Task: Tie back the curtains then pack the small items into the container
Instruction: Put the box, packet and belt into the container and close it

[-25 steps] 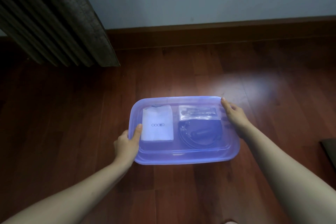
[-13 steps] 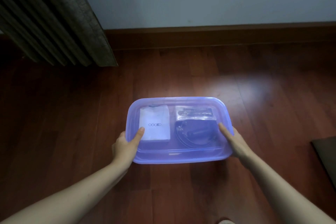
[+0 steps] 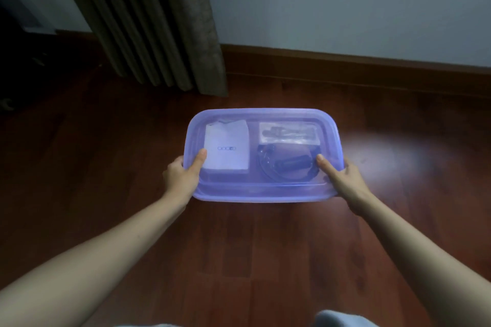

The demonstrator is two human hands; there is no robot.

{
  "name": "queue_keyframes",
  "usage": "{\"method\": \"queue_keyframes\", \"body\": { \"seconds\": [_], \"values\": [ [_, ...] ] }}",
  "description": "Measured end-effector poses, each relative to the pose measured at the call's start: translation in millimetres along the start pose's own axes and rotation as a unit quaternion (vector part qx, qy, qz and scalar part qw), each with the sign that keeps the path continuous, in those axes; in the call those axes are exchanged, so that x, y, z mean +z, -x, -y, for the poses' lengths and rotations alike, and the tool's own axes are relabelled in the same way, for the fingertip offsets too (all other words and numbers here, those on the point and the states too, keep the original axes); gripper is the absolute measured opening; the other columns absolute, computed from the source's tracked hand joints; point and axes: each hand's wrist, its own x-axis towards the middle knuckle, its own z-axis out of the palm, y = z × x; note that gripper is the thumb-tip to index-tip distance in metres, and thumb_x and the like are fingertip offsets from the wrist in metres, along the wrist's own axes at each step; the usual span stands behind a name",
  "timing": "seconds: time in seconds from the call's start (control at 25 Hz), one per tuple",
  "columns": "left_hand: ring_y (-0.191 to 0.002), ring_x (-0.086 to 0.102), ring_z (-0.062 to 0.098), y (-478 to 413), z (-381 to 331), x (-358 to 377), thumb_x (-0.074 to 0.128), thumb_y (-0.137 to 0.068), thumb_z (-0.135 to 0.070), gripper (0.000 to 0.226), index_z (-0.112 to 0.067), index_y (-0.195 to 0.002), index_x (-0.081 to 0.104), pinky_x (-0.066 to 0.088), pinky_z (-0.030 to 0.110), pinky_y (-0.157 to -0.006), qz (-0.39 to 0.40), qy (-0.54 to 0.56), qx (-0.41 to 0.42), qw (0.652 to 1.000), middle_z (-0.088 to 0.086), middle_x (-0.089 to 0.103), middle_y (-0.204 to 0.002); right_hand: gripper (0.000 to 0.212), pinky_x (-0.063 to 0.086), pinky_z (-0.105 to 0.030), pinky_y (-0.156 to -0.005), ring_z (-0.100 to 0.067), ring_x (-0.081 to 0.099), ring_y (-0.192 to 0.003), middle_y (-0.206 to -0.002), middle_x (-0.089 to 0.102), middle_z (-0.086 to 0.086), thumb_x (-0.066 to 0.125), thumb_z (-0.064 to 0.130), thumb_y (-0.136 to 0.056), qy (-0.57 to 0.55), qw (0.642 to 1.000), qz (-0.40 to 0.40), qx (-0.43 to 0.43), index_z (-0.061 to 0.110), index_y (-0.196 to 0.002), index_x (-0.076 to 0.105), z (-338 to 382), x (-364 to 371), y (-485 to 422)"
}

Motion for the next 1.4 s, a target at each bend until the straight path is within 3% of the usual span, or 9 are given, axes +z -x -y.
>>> {"method": "queue_keyframes", "body": {
  "seconds": [0.24, 0.48, 0.68, 0.8, 0.92, 1.04, 1.16, 1.28, 1.4],
  "values": [
    [-0.065, 0.058, 0.021, -30, 0, -100, 0.059, -0.083, -0.055, 0.049, -0.007, -0.075, 0.062, 0.041, 0.029, -0.055, -0.055, 0.009, -0.040, 0.998, 0.004, 0.061, -0.068, 0.054, 0.060, -0.044, -0.067, -0.022, 0.067, -0.086, -0.096, 0.070, -0.001, 0.066, 0.067, -0.064, 0.060, 0.997, 0.045, -0.007, 0.029, -0.102, 0.062, 68, 86, -7],
    [-0.068, 0.057, 0.023, -51, -6, -219, 0.057, -0.085, -0.054, 0.045, -0.010, -0.080, 0.062, 0.037, 0.026, -0.050, -0.114, 0.019, -0.075, 0.990, 0.005, 0.060, -0.072, 0.048, 0.054, -0.029, -0.052, -0.019, 0.066, -0.085, -0.105, 0.066, -0.002, 0.066, 0.055, -0.078, 0.087, 0.987, 0.133, -0.015, 0.024, -0.113, 0.057, 164, 179, 12],
    [-0.081, 0.060, 0.030, -79, 26, -275, 0.058, -0.084, -0.055, 0.044, -0.011, -0.087, 0.063, 0.042, 0.032, -0.061, -0.136, 0.049, -0.133, 0.980, 0.008, 0.062, -0.082, 0.071, 0.059, -0.039, -0.056, -0.023, 0.067, -0.090, -0.106, 0.066, -0.001, 0.065, 0.070, -0.059, 0.099, 0.979, 0.179, -0.015, 0.027, -0.115, 0.058, 195, 252, 13],
    [-0.097, 0.061, 0.030, -99, 53, -297, 0.054, -0.080, -0.065, 0.060, -0.011, -0.104, 0.065, 0.047, 0.038, -0.080, -0.137, 0.164, -0.173, 0.961, 0.008, 0.065, -0.103, 0.064, 0.059, -0.046, -0.069, -0.025, 0.065, -0.093, -0.103, 0.065, 0.001, 0.061, 0.073, -0.061, 0.116, 0.975, 0.191, -0.018, 0.029, -0.108, 0.057, 199, 295, 3],
    [-0.110, 0.057, 0.026, -102, 66, -301, 0.044, -0.079, -0.073, 0.069, -0.022, -0.123, 0.059, 0.044, 0.045, -0.091, -0.169, 0.349, -0.213, 0.897, 0.006, 0.061, -0.127, 0.054, 0.054, -0.048, -0.085, -0.026, 0.063, -0.097, -0.106, 0.063, 0.000, 0.060, 0.068, -0.071, 0.137, 0.970, 0.198, -0.014, 0.030, -0.109, 0.055, 198, 338, -9],
    [-0.128, 0.043, 0.031, -102, 68, -274, 0.040, -0.085, -0.068, 0.060, -0.035, -0.135, 0.042, 0.036, 0.057, -0.099, -0.153, 0.445, -0.254, 0.845, 0.001, 0.043, -0.140, 0.060, 0.052, -0.045, -0.090, -0.027, 0.062, -0.101, -0.110, 0.064, -0.002, 0.059, 0.066, -0.075, 0.145, 0.967, 0.210, -0.023, 0.024, -0.117, 0.058, 197, 384, -27],
    [-0.113, 0.054, 0.037, -123, 68, -245, 0.055, -0.088, -0.048, 0.052, -0.028, -0.135, 0.042, 0.048, 0.049, -0.085, -0.125, 0.503, -0.269, 0.812, 0.009, 0.046, -0.137, 0.063, 0.050, -0.044, -0.093, -0.025, 0.061, -0.105, -0.116, 0.065, -0.002, 0.059, 0.066, -0.075, 0.153, 0.960, 0.228, -0.045, 0.023, -0.122, 0.056, 200, 430, -43],
    [-0.107, 0.059, 0.028, -163, 63, -236, 0.061, -0.090, -0.021, 0.036, -0.018, -0.125, 0.052, 0.050, 0.040, -0.080, -0.162, 0.526, -0.258, 0.794, 0.008, 0.057, -0.128, 0.071, 0.049, -0.043, -0.094, -0.024, 0.060, -0.106, -0.118, 0.061, -0.001, 0.062, 0.066, -0.072, 0.152, 0.963, 0.221, -0.030, 0.021, -0.126, 0.046, 201, 465, -61],
    [-0.109, 0.058, 0.026, -202, 63, -239, 0.060, -0.090, -0.012, 0.030, -0.013, -0.119, 0.055, 0.050, 0.040, -0.083, -0.182, 0.503, -0.250, 0.807, 0.009, 0.060, -0.118, 0.077, 0.052, -0.044, -0.090, -0.024, 0.061, -0.103, -0.118, 0.059, -0.003, 0.067, 0.065, -0.067, 0.108, 0.972, 0.208, 0.030, 0.018, -0.122, 0.042, 196, 490, -79]
  ]
}}
